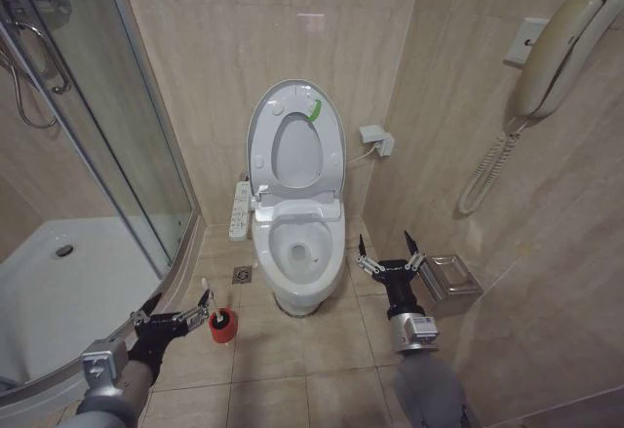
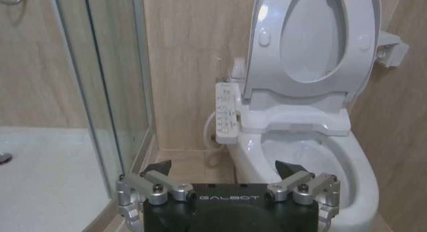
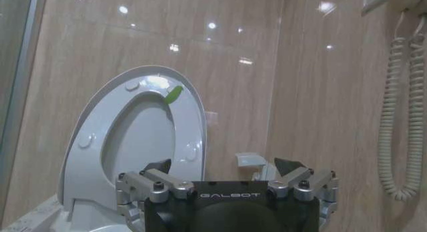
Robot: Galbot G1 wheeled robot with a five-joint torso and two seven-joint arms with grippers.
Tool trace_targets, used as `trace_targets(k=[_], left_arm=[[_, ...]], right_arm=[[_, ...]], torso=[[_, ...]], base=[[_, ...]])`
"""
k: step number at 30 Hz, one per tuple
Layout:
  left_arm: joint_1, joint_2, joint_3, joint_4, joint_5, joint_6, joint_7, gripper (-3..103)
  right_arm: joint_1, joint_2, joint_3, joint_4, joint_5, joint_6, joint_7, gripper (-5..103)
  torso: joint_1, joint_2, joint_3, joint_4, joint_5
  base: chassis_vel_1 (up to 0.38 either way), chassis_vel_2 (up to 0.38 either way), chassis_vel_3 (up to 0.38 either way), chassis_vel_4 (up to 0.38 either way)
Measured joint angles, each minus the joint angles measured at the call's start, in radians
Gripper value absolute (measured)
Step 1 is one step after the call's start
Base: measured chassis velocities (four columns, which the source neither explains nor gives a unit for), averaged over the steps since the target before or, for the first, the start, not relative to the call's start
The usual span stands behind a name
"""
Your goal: Open the toilet lid, clean the toilet bowl with a toilet brush, close the toilet lid, and flush.
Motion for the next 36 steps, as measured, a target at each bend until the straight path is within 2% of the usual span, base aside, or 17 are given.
trace_targets(k=[5, 7, 8, 9, 10, 21, 24, 25, 29, 31, 36], left_arm=[[0.002, 0.0, -0.003, 0.0, 0.008, 0.002, 0.008, 100], [0.003, 0.008, -0.011, 0.046, 0.067, -0.038, 0.074, 100], [0.003, 0.008, -0.011, 0.046, 0.067, -0.038, 0.074, 100], [0.003, 0.015, -0.016, 0.086, 0.114, -0.073, 0.126, 100], [0.002, 0.018, -0.018, 0.102, 0.135, -0.089, 0.149, 100], [0.002, 0.02, -0.019, 0.121, 0.149, -0.107, 0.163, 100], [0.007, 0.02, -0.006, 0.192, 0.169, -0.165, 0.164, 100], [0.007, 0.02, -0.006, 0.192, 0.169, -0.165, 0.164, 100], [0.021, 0.018, 0.025, 0.355, 0.211, -0.299, 0.165, 100], [0.026, 0.017, 0.036, 0.409, 0.226, -0.343, 0.166, 100], [0.029, 0.017, 0.042, 0.44, 0.234, -0.371, 0.166, 100]], right_arm=[[0.0, 0.0, 0.0, 0.0, 0.0, 0.0, 0.0, 100], [0.0, 0.0, 0.0, 0.0, 0.0, 0.0, 0.0, 100], [0.0, 0.0, 0.0, 0.0, 0.0, 0.0, 0.0, 100], [0.0, 0.0, 0.0, 0.0, 0.0, 0.0, 0.0, 100], [0.0, 0.0, 0.0, 0.0, 0.0, 0.0, 0.0, 100], [0.0, 0.0, 0.0, 0.0, 0.0, 0.0, 0.0, 100], [0.0, 0.0, 0.0, 0.0, 0.0, 0.0, 0.0, 100], [0.0, 0.0, 0.0, 0.0, 0.0, 0.0, 0.0, 100], [0.0, 0.0, 0.0, 0.0, 0.0, 0.0, 0.0, 100], [0.0, 0.0, 0.0, 0.0, 0.0, 0.0, 0.0, 100], [0.0, 0.0, 0.0, 0.0, 0.0, 0.0, 0.0, 100]], torso=[[0.0, 0.0, 0.0, -0.0002, -0.0002], [0.0, 0.0, 0.0, -0.0001, 0.0001], [0.0, 0.0, 0.0, -0.0001, 0.0001], [0.0, 0.0, 0.0, -0.0004, -0.0006], [0.0, 0.0, 0.0, -0.0003, -0.0005], [0.0, 0.0, 0.0, 0.0, -0.0002], [0.0, 0.0, 0.0, -0.0001, -0.0001], [0.0, 0.0, 0.0, -0.0001, -0.0001], [0.0, 0.0, 0.0, -0.0001, -0.0002], [0.0, 0.0, 0.0, -0.0001, -0.0003], [0.0, 0.0, 0.0, -0.0001, -0.0002]], base=[[0.0, 0.0, 0.0, 0.0], [0.0, 0.0, 0.0, 0.0], [0.0, 0.0, 0.0, 0.0], [0.0, 0.0, 0.0, 0.0], [0.0, 0.0, 0.0, 0.0], [0.0, 0.0, 0.0, 0.0], [0.0, 0.0, 0.0, 0.0], [0.0, 0.0, 0.0, 0.0], [0.0, 0.0, 0.0, 0.0], [0.0, 0.0, 0.0, 0.0], [0.0, 0.0, 0.0, 0.0]])
